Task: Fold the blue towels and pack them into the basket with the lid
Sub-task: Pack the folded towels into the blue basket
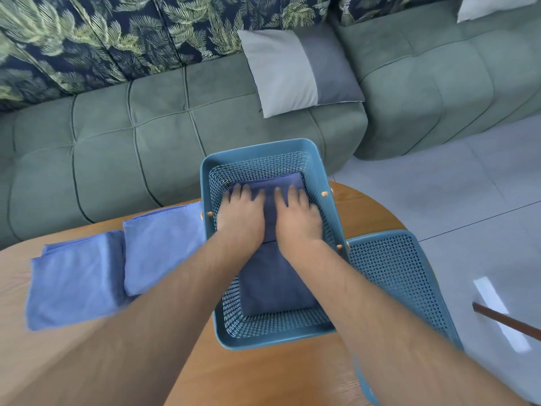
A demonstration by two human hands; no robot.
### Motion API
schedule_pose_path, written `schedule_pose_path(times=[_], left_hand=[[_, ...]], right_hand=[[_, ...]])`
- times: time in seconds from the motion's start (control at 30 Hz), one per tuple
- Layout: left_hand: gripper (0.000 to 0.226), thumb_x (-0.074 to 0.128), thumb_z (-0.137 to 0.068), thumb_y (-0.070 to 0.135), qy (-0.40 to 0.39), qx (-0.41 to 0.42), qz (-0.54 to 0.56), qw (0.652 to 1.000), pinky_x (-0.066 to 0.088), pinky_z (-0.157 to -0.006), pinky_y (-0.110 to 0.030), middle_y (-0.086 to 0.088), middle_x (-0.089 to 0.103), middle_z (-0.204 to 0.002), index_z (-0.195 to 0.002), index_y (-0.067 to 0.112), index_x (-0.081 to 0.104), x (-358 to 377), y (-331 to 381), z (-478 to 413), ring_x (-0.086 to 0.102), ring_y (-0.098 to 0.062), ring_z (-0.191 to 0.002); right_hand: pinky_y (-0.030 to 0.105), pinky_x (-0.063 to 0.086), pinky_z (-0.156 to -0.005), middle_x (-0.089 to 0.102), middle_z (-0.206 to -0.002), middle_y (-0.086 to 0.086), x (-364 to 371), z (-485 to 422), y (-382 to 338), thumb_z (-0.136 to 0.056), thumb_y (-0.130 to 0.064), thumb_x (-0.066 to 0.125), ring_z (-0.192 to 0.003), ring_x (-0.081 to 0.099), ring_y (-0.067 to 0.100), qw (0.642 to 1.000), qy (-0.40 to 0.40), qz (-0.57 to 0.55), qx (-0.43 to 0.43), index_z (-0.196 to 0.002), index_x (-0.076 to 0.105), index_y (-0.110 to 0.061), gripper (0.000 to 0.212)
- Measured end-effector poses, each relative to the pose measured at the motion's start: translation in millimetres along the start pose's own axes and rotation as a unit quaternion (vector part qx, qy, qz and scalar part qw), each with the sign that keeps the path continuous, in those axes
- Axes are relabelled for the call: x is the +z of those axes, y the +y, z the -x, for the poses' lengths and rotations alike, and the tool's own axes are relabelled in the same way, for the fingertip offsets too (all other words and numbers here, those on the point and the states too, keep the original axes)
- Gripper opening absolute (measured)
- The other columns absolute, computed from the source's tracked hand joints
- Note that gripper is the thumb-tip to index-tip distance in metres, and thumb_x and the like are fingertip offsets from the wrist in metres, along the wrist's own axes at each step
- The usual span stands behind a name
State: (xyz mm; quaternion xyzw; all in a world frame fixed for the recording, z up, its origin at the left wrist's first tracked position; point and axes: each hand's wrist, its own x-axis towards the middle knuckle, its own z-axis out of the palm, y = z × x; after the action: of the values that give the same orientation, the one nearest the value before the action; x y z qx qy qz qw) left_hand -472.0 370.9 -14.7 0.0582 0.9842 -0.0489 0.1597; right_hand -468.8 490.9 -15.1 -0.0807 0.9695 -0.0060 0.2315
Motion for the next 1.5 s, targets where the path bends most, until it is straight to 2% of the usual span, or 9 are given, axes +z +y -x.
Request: schedule_pose_path(times=[0.17,0.33,0.43,0.6,0.77,1.0,1.3,1.4,1.5], left_hand=[[0.056,0.059,-0.092,0.013,0.203,0.003,0.127,0.971,0.017,-0.121,-0.051,-0.011,0.045,-0.152,-0.147,0.017,0.048,-34,-36,52,0.030,-0.035,-0.148],[0.050,0.055,-0.099,0.031,0.203,-0.056,0.189,0.959,0.017,-0.121,-0.049,-0.006,0.041,-0.155,-0.148,0.021,0.047,-38,-89,103,0.028,-0.031,-0.149],[0.051,0.055,-0.100,0.036,0.175,-0.109,0.225,0.952,0.023,-0.120,-0.049,-0.004,0.038,-0.157,-0.149,0.025,0.046,-22,-125,129,0.028,-0.028,-0.148],[0.055,0.052,-0.098,0.045,0.105,-0.206,0.251,0.940,0.034,-0.111,-0.048,-0.009,0.035,-0.158,-0.149,0.027,0.045,19,-192,179,0.035,-0.031,-0.143],[0.062,0.052,-0.097,0.046,0.007,-0.308,0.278,0.910,0.027,-0.116,-0.049,-0.010,0.020,-0.162,-0.155,0.036,0.030,51,-248,211,0.024,-0.032,-0.146],[0.066,0.056,-0.097,0.047,-0.022,-0.341,0.365,0.866,0.035,-0.106,-0.042,-0.014,0.036,-0.144,-0.155,0.039,0.026,74,-279,218,0.044,-0.038,-0.127],[0.058,0.063,-0.095,0.037,0.027,-0.357,0.401,0.843,0.038,-0.102,-0.036,-0.007,0.039,-0.129,-0.148,0.036,0.040,72,-284,227,0.035,-0.021,-0.101],[0.049,0.066,-0.093,0.036,0.020,-0.379,0.465,0.800,0.052,-0.085,-0.034,-0.005,0.038,-0.124,-0.137,0.042,0.046,72,-288,232,0.054,-0.024,-0.094],[0.039,0.067,-0.092,0.035,0.004,-0.397,0.496,0.772,0.044,-0.055,-0.021,-0.006,0.040,-0.120,-0.127,0.041,0.050,72,-289,236,0.060,-0.020,-0.063]], right_hand=[[0.044,0.034,-0.112,0.012,-0.167,0.014,-35,58,-13,-0.105,-0.020,0.041,-0.152,0.015,0.035,0.994,0.107,-0.019,-0.014,-0.161,0.006,-0.018,0.066],[0.044,0.047,-0.090,0.048,-0.151,0.011,-56,92,-74,-0.094,-0.023,0.062,-0.129,0.048,0.037,0.973,0.210,-0.086,-0.046,-0.154,0.039,-0.021,0.064],[0.039,0.047,-0.076,0.060,-0.134,0.007,-53,102,-121,-0.085,-0.023,0.072,-0.109,0.056,0.033,0.962,0.240,-0.099,-0.085,-0.146,0.050,-0.022,0.066],[0.040,0.045,-0.075,0.059,-0.120,0.010,-29,108,-203,-0.087,-0.020,0.069,-0.098,0.054,0.031,0.964,0.167,-0.140,-0.149,-0.149,0.045,-0.020,0.066],[0.036,0.038,-0.086,0.043,-0.131,0.010,0,98,-273,-0.097,-0.016,0.056,-0.115,0.043,0.030,0.968,0.066,-0.152,-0.190,-0.157,0.023,-0.022,0.068],[0.041,0.039,-0.100,0.038,-0.139,0.017,34,73,-315,-0.105,-0.030,0.047,-0.125,0.040,0.033,0.979,-0.028,-0.158,-0.124,-0.158,0.017,-0.022,0.062],[0.044,0.047,-0.094,0.035,-0.131,0.008,30,75,-328,-0.094,-0.013,0.060,-0.117,0.045,0.032,0.970,-0.026,-0.223,-0.093,-0.147,0.037,-0.028,0.059],[0.038,0.044,-0.091,0.033,-0.136,0.004,29,78,-324,-0.096,-0.012,0.059,-0.119,0.042,0.029,0.963,-0.025,-0.243,-0.114,-0.149,0.036,-0.029,0.060],[0.033,0.039,-0.089,0.031,-0.142,0.002,29,84,-320,-0.095,-0.009,0.057,-0.113,0.042,0.028,0.960,-0.014,-0.241,-0.141,-0.151,0.034,-0.027,0.063]])
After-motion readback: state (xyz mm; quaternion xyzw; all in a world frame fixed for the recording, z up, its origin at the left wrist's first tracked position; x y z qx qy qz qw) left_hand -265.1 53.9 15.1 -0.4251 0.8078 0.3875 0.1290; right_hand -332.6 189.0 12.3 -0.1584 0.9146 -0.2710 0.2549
